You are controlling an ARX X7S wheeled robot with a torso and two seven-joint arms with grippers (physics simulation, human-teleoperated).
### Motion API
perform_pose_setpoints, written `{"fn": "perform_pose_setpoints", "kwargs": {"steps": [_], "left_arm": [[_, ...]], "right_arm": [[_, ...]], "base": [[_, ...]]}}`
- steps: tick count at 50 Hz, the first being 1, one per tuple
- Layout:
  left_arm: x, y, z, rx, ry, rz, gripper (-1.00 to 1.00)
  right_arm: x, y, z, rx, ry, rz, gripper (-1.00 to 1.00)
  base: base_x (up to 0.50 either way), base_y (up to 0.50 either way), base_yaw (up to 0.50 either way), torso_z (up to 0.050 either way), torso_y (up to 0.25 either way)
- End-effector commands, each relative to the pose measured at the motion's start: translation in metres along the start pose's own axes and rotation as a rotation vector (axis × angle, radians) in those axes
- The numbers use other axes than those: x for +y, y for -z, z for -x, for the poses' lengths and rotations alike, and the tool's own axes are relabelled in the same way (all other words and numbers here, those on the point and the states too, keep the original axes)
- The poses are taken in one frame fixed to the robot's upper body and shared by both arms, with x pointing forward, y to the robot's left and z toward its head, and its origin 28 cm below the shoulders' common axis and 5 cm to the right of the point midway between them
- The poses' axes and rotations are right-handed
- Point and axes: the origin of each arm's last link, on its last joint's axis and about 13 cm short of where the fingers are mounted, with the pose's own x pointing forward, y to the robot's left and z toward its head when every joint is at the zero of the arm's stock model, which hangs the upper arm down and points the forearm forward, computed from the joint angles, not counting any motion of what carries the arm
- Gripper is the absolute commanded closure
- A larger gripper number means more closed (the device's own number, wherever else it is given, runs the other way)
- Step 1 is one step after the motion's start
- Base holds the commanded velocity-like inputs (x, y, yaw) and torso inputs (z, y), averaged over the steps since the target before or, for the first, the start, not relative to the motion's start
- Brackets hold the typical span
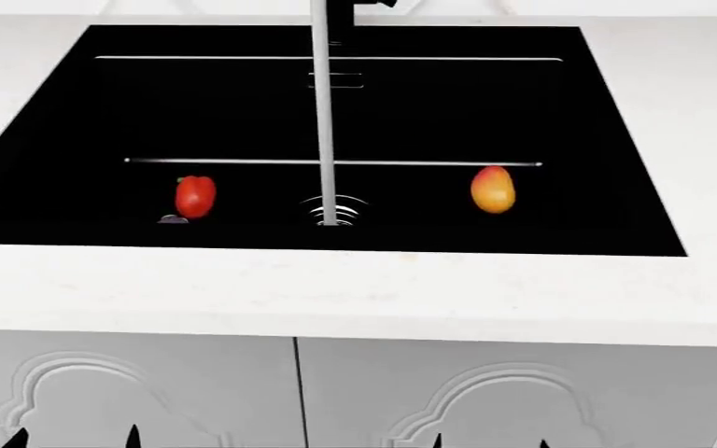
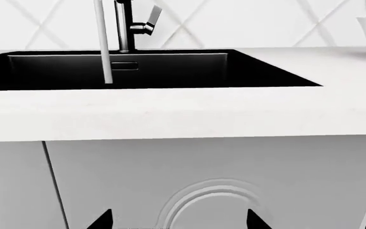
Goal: Pick the eggplants and mangos from the sink and place them in one bowl. Place the bell pepper in the other bowl. Then turn off the sink faucet.
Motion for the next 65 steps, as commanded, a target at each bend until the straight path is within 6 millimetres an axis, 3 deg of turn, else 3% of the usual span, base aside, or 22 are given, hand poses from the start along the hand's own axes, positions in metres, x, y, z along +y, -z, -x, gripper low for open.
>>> {"fn": "perform_pose_setpoints", "kwargs": {"steps": [1, 7, 13, 18, 22, 24, 31, 35, 42, 51, 65], "left_arm": [[0.006, -0.031, -0.011, -0.007, -0.019, 0.003, -1.0], [-0.001, -0.088, -0.025, -0.083, 0.033, -0.016, -1.0], [0.003, -0.125, -0.039, -0.07, 0.06, -0.007, -1.0], [0.004, -0.172, -0.066, -0.083, 0.056, -0.044, -1.0], [0.011, -0.215, -0.098, 0.013, 0.048, -0.018, -1.0], [0.009, -0.225, -0.107, -0.009, 0.058, -0.114, -1.0], [0.006, -0.255, -0.153, -0.008, 0.056, -0.09, -1.0], [0.003, -0.265, -0.17, -0.005, 0.05, -0.087, -1.0], [0.002, -0.265, -0.184, 0.017, 0.051, -0.111, -1.0], [0.006, -0.252, -0.185, 0.048, 0.019, -0.144, -1.0], [0.01, -0.253, -0.192, 0.067, 0.05, -0.107, -1.0]], "right_arm": [[-0.007, -0.03, -0.011, 0.025, 0.001, -0.059, -1.0], [-0.017, -0.097, -0.039, -0.015, -0.017, -0.052, -1.0], [-0.024, -0.146, -0.055, -0.049, -0.06, 0.007, -1.0], [-0.034, -0.196, -0.077, -0.038, -0.079, 0.019, -1.0], [-0.048, -0.246, -0.108, -0.04, -0.063, 0.028, -1.0], [-0.051, -0.25, -0.122, -0.017, -0.073, 0.006, -1.0], [-0.054, -0.263, -0.164, 0.029, -0.097, 0.013, -1.0], [-0.057, -0.267, -0.173, 0.045, -0.086, 0.006, -1.0], [-0.058, -0.261, -0.17, 0.084, -0.075, 0.028, -1.0], [-0.052, -0.263, -0.164, 0.134, -0.104, 0.035, -1.0], [-0.055, -0.263, -0.16, 0.199, -0.08, 0.017, -1.0]], "base": [[0.0, 0.0, 0.0, 0.0, 0.0], [0.0, 0.0, 0.0, 0.0, 0.0], [0.0, 0.0, 0.0, 0.0, 0.0], [0.0, 0.0, 0.0, 0.0, 0.0], [0.0, 0.0, 0.0, 0.0, 0.0], [0.0, 0.0, 0.0, 0.0, 0.0], [0.0, 0.0, 0.0, 0.0, 0.0], [0.0, 0.0, 0.0, 0.0, 0.0], [0.23, 0.0, 0.0, 0.0, 0.0], [0.42, 0.0, 0.0, 0.0, 0.0], [0.4, 0.02, 0.0, 0.0, 0.0]]}}
